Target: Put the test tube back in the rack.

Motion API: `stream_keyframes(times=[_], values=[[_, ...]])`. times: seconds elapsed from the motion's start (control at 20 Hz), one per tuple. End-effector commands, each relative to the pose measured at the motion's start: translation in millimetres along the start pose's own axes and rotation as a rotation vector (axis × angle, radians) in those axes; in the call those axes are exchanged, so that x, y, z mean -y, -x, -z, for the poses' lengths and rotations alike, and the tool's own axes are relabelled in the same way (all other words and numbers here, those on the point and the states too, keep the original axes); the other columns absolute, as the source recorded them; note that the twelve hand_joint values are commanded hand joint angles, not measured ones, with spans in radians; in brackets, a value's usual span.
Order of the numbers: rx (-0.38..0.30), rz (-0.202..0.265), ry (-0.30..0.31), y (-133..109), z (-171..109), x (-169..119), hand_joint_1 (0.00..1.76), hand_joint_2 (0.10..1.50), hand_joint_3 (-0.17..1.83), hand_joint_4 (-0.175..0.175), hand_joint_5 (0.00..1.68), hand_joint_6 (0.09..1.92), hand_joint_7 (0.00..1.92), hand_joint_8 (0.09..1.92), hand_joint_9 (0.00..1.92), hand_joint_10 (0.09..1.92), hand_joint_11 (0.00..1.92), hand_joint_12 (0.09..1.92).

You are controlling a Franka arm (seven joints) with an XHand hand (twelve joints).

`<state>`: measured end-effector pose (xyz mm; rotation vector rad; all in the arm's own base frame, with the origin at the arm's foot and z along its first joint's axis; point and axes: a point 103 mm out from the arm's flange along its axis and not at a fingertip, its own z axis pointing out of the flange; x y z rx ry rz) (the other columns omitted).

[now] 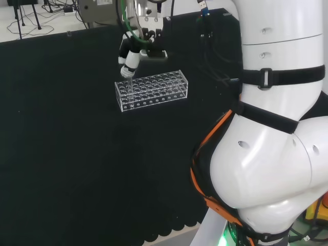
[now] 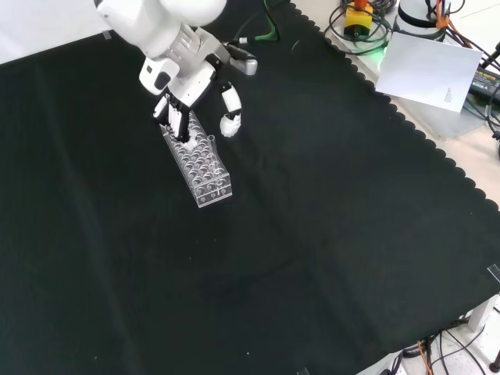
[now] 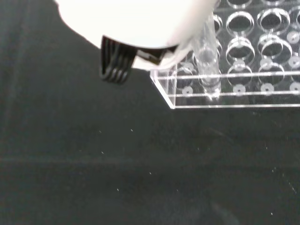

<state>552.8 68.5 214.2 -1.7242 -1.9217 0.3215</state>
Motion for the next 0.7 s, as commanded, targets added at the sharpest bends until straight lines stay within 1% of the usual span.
stream_keyframes(times=[0.05,0.4,0.7], values=[[0.002,0.040,0.084,-6,34,19,1.13,0.42,0.77,-0.050,0.53,0.88,0.56,1.05,0.63,0.97,0.03,1.54],[0.024,0.046,0.193,-7,83,43,1.12,0.43,0.75,-0.044,0.50,0.86,0.53,1.05,0.60,0.98,0.01,1.55],[0.050,0.046,0.255,-9,112,65,1.12,0.43,0.74,-0.043,0.51,0.85,0.52,1.05,0.60,0.98,0.01,1.55]])
